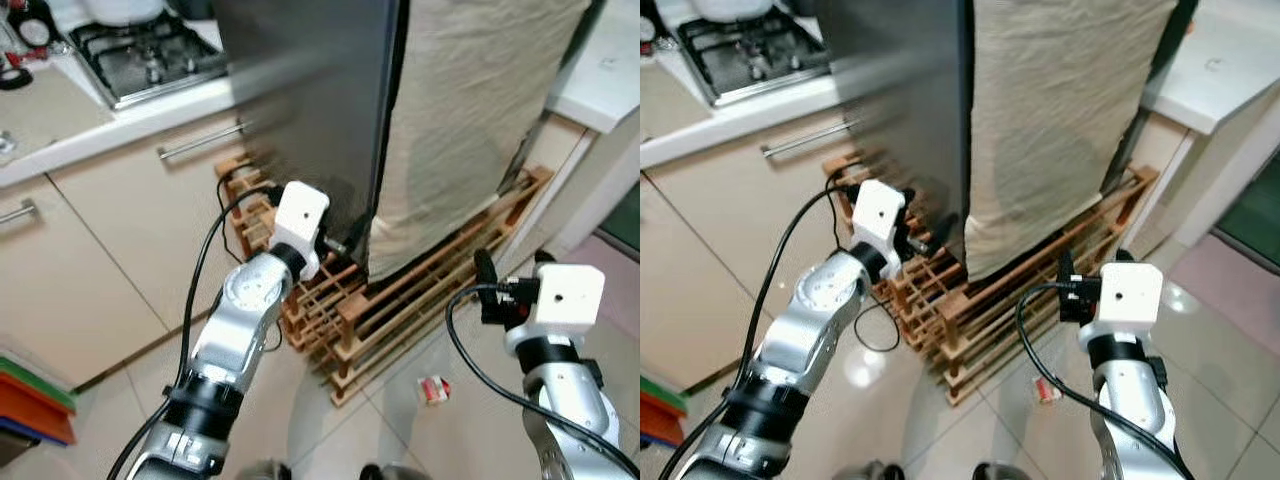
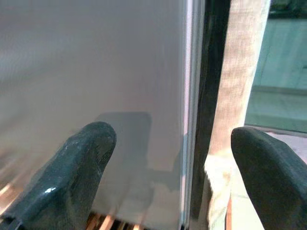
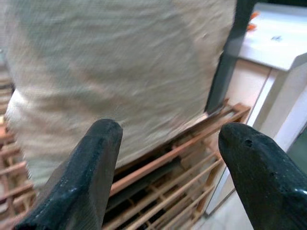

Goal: Restocking fridge

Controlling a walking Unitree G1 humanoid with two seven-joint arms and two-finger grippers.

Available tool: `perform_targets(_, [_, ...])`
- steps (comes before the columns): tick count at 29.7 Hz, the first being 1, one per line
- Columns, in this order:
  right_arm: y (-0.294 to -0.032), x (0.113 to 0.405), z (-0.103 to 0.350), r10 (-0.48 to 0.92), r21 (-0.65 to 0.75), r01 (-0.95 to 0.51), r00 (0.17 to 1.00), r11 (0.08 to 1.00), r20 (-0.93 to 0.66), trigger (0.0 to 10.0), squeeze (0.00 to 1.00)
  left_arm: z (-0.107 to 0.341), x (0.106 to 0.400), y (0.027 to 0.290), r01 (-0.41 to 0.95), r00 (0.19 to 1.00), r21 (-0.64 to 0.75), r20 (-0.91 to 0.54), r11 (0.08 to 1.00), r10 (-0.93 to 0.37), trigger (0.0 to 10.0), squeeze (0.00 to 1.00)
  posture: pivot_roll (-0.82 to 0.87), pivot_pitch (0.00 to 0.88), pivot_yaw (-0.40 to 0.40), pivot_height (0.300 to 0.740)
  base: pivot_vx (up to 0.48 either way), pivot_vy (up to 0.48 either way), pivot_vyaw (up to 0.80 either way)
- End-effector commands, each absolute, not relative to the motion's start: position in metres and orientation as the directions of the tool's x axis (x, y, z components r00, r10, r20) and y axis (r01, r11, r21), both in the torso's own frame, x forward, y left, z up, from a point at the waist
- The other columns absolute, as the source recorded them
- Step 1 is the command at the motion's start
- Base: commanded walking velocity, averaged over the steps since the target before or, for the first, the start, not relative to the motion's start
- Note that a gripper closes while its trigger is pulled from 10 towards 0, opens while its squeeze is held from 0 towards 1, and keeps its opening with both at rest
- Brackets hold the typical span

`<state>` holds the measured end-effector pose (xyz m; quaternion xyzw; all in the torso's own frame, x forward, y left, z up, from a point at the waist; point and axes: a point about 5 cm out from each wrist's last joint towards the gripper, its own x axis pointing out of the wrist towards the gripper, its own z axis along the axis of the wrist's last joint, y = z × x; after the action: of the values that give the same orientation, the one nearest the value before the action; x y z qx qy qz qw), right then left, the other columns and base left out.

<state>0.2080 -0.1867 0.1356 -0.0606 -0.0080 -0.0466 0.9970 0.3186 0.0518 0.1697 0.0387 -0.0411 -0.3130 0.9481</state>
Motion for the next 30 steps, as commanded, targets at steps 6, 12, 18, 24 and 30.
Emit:
perform_targets(6, [-0.185, 0.209, 0.129, -0.084, -0.115, 0.085, 0.996, 0.990, 0.013, 10.0, 0.01, 0.180, 0.321, 0.024, 0.675, 0.731, 0.086, 0.054, 0.732, -0.680, 10.0, 0.00, -0.03, 0.109, 0.050, 0.740, 0.000, 0.000, 0.00])
perform_targets(12, [-0.185, 0.209, 0.125, -0.094, -0.108, 0.095, 0.995, 0.990, 0.016, 10.0, 0.00, 0.189, 0.322, 0.009, 0.709, 0.700, 0.054, 0.068, 0.703, -0.711, 10.0, 0.00, -0.03, 0.090, 0.053, 0.740, 0.000, 0.000, 0.00])
perform_targets(18, [-0.186, 0.212, 0.123, -0.087, -0.112, 0.089, 0.996, 0.990, 0.016, 10.0, 0.00, 0.207, 0.318, 0.004, 0.745, 0.661, 0.025, 0.103, 0.667, -0.743, 10.0, 0.00, -0.02, 0.084, 0.049, 0.740, 0.000, 0.000, 0.00])
perform_targets(24, [-0.185, 0.216, 0.120, -0.082, -0.113, 0.083, 0.997, 0.990, 0.010, 10.0, 0.00, 0.214, 0.315, 0.003, 0.752, 0.653, 0.018, 0.118, 0.659, -0.748, 10.0, 0.00, 0.00, 0.082, 0.048, 0.740, 0.000, 0.000, 0.00])
perform_targets(30, [-0.183, 0.218, 0.119, -0.078, -0.107, 0.079, 0.997, 0.991, 0.014, 10.0, 0.00, 0.209, 0.316, -0.006, 0.754, 0.652, 0.018, 0.104, 0.657, -0.751, 10.0, 0.00, 0.00, 0.084, 0.050, 0.740, 0.000, 0.000, 0.00])
